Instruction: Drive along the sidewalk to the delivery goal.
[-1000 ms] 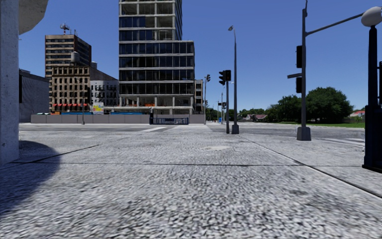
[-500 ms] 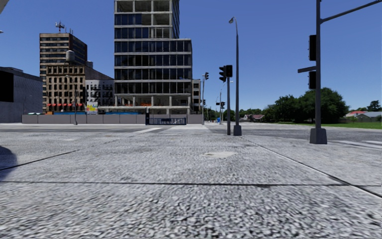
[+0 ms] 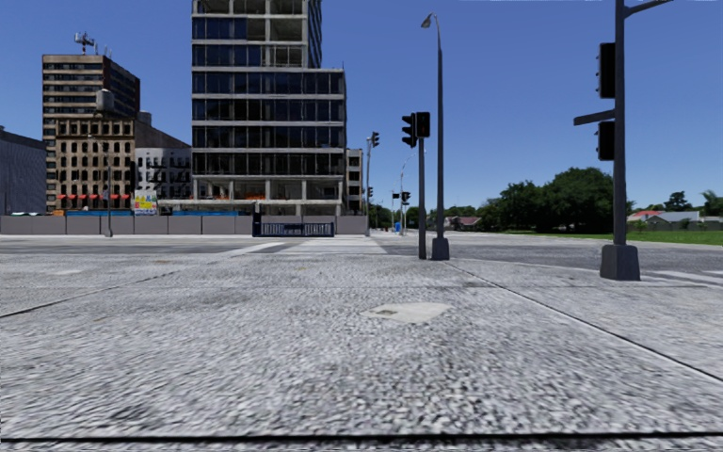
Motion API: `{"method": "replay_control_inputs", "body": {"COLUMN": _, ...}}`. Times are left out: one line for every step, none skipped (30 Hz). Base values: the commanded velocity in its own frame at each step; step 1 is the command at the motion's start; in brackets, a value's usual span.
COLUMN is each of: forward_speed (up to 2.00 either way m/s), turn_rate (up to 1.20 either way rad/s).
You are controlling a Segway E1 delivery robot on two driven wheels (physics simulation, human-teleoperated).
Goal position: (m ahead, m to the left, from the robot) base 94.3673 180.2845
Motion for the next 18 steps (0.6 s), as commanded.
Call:
{"method": "replay_control_inputs", "body": {"forward_speed": 2.0, "turn_rate": 0.0}}
{"method": "replay_control_inputs", "body": {"forward_speed": 2.0, "turn_rate": 0.0}}
{"method": "replay_control_inputs", "body": {"forward_speed": 2.0, "turn_rate": 0.0}}
{"method": "replay_control_inputs", "body": {"forward_speed": 2.0, "turn_rate": 0.0}}
{"method": "replay_control_inputs", "body": {"forward_speed": 2.0, "turn_rate": 0.0}}
{"method": "replay_control_inputs", "body": {"forward_speed": 2.0, "turn_rate": 0.0}}
{"method": "replay_control_inputs", "body": {"forward_speed": 2.0, "turn_rate": 0.0}}
{"method": "replay_control_inputs", "body": {"forward_speed": 2.0, "turn_rate": 0.0}}
{"method": "replay_control_inputs", "body": {"forward_speed": 2.0, "turn_rate": 0.0}}
{"method": "replay_control_inputs", "body": {"forward_speed": 2.0, "turn_rate": 0.0}}
{"method": "replay_control_inputs", "body": {"forward_speed": 2.0, "turn_rate": 0.0}}
{"method": "replay_control_inputs", "body": {"forward_speed": 2.0, "turn_rate": 0.0}}
{"method": "replay_control_inputs", "body": {"forward_speed": 2.0, "turn_rate": 0.0}}
{"method": "replay_control_inputs", "body": {"forward_speed": 2.0, "turn_rate": 0.0}}
{"method": "replay_control_inputs", "body": {"forward_speed": 2.0, "turn_rate": 0.0}}
{"method": "replay_control_inputs", "body": {"forward_speed": 2.0, "turn_rate": 0.0}}
{"method": "replay_control_inputs", "body": {"forward_speed": 2.0, "turn_rate": 0.0}}
{"method": "replay_control_inputs", "body": {"forward_speed": 2.0, "turn_rate": 0.0}}
